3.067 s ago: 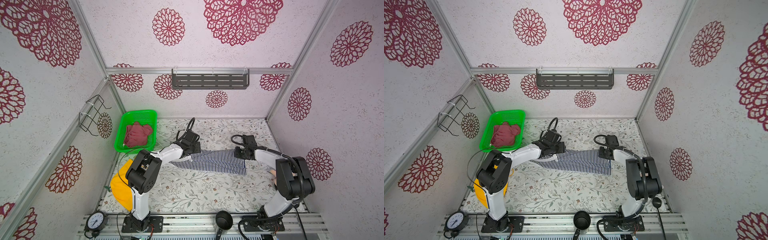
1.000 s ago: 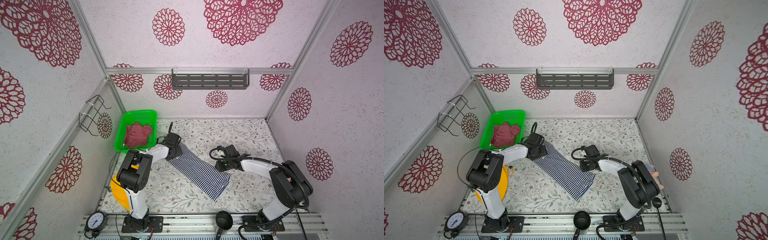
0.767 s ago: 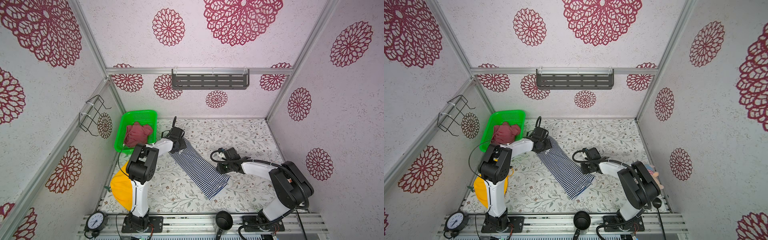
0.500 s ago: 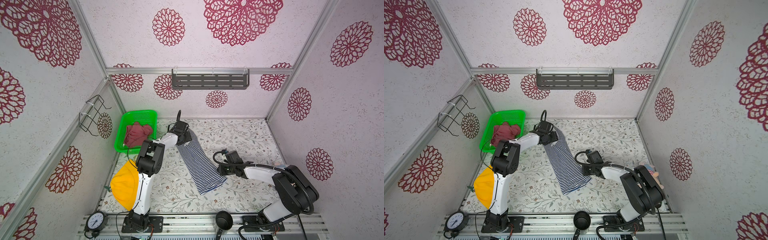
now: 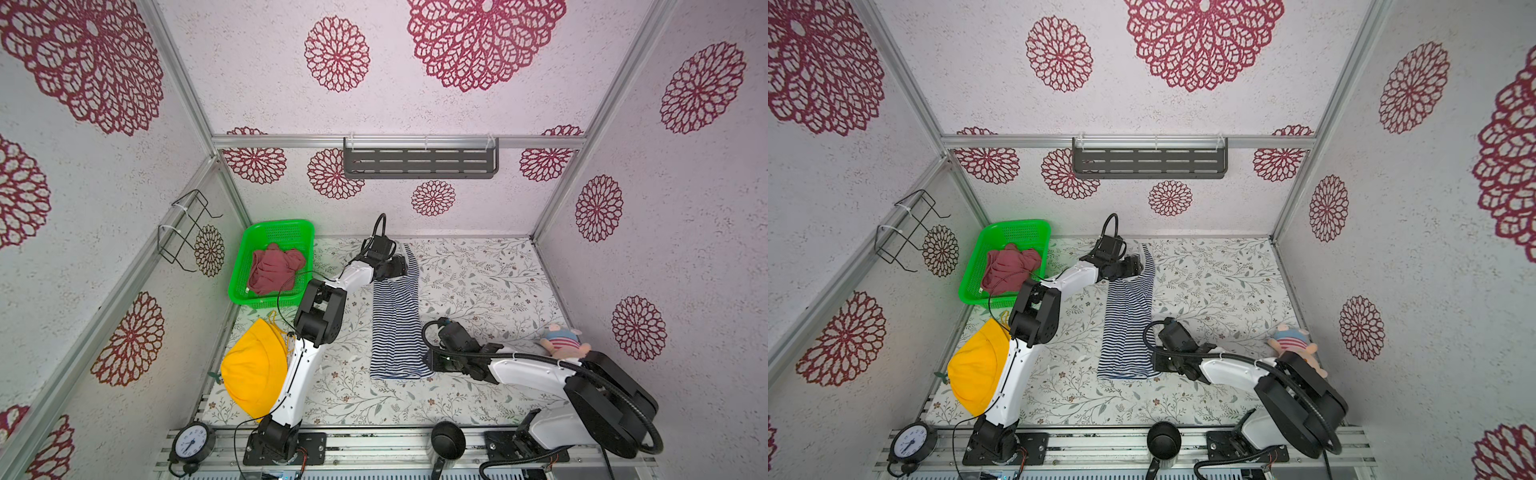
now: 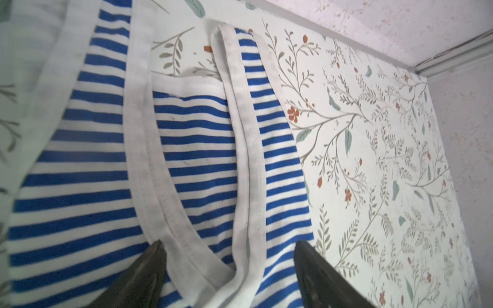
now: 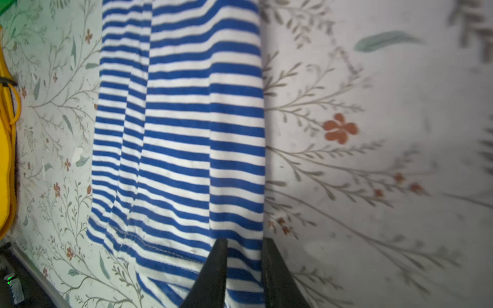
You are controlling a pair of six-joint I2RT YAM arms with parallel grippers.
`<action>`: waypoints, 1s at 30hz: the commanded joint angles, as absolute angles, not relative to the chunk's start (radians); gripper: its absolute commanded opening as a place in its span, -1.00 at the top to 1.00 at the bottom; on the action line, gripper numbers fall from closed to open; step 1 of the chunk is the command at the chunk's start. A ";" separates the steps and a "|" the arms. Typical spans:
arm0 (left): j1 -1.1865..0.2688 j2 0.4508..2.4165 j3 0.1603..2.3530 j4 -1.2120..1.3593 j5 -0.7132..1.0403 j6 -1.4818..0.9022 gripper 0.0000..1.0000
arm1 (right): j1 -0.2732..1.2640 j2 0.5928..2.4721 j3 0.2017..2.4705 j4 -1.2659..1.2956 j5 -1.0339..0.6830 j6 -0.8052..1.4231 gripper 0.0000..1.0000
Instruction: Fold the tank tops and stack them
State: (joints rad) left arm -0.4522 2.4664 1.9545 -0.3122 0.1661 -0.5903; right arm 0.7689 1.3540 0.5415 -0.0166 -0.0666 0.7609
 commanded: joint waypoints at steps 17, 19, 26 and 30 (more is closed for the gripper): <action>-0.451 1.741 1.261 -0.404 0.066 -0.605 -0.82 | 0.776 1.299 0.637 -0.269 -0.086 0.681 0.47; -0.456 1.659 1.121 -0.364 0.083 -0.666 -0.71 | 0.778 1.311 0.628 -0.262 -0.100 0.678 0.46; -0.589 1.413 0.802 -0.363 0.073 -0.875 -0.38 | 0.782 1.286 0.623 -0.288 -0.135 0.675 0.22; -0.685 1.315 0.681 -0.370 0.125 -1.037 -0.34 | 0.781 1.290 0.620 -0.311 -0.183 0.689 0.10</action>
